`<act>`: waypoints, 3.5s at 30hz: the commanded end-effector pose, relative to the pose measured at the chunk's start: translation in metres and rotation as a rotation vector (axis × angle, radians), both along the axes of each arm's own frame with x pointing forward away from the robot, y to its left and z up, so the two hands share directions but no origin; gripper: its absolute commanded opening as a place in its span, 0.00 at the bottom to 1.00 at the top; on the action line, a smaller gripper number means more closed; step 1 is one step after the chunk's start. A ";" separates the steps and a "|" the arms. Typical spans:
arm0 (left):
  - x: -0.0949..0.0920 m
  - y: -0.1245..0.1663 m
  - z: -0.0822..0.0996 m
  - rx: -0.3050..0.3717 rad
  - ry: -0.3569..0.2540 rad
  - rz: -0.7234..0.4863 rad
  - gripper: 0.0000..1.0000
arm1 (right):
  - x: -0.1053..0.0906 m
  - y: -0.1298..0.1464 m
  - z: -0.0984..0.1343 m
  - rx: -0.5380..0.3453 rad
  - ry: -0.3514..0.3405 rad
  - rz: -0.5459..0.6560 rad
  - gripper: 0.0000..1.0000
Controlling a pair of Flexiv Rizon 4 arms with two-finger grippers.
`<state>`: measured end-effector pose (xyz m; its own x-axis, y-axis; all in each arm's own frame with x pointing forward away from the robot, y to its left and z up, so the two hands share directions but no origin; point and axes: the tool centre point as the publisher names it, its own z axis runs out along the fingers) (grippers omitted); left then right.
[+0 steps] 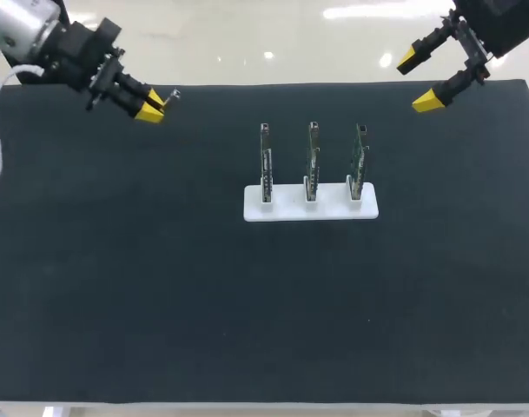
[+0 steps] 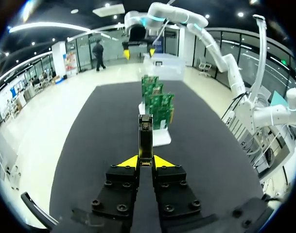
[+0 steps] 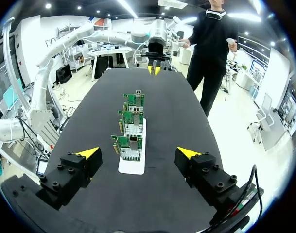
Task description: Pick up the optical module with the left hand, and insert it into the network port with the right hand.
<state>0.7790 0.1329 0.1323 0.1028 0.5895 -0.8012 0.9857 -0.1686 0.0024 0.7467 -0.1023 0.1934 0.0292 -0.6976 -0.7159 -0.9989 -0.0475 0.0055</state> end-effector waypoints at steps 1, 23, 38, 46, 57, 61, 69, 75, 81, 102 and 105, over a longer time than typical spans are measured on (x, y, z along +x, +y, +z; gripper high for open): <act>-0.015 0.007 0.000 -0.078 -0.051 0.073 0.00 | 0.000 0.000 0.000 0.000 0.001 0.001 1.00; -0.019 -0.003 0.004 -0.192 -0.025 0.067 0.00 | 0.000 0.000 0.000 0.000 0.001 0.001 1.00; -0.038 -0.086 0.029 -0.444 0.043 0.136 0.00 | 0.000 0.000 0.000 0.000 0.001 0.001 1.00; -0.049 -0.121 0.039 -0.502 0.048 0.132 0.00 | 0.000 0.000 0.000 0.000 0.001 0.001 1.00; -0.059 -0.162 0.049 -0.558 0.053 0.118 0.00 | 0.000 0.000 0.000 0.000 0.001 0.001 1.00; -0.059 -0.172 0.048 -0.563 0.061 0.121 0.00 | 0.000 0.000 0.000 0.000 0.001 0.001 1.00; -0.061 -0.185 0.036 -0.570 0.054 0.096 0.00 | 0.000 0.000 0.000 0.000 0.001 0.001 1.00; -0.061 -0.188 0.040 -0.585 0.066 0.099 0.00 | 0.000 0.000 0.000 0.000 0.001 0.001 1.00; -0.061 -0.188 0.045 -0.602 0.073 0.118 0.00 | 0.000 0.000 0.000 0.000 0.001 0.001 1.00; -0.061 -0.194 0.057 -0.635 0.062 0.160 0.00 | 0.000 0.000 0.000 0.000 0.001 0.001 1.00; -0.061 -0.194 0.057 -0.635 0.062 0.160 0.00 | 0.000 0.000 0.000 0.000 0.001 0.001 1.00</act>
<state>0.7196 -0.0606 0.1896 -0.0063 0.0043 -1.0000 0.9999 -0.0104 -0.0063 0.7467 -0.1023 0.1934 0.0292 -0.6976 -0.7159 -0.9989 -0.0476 0.0056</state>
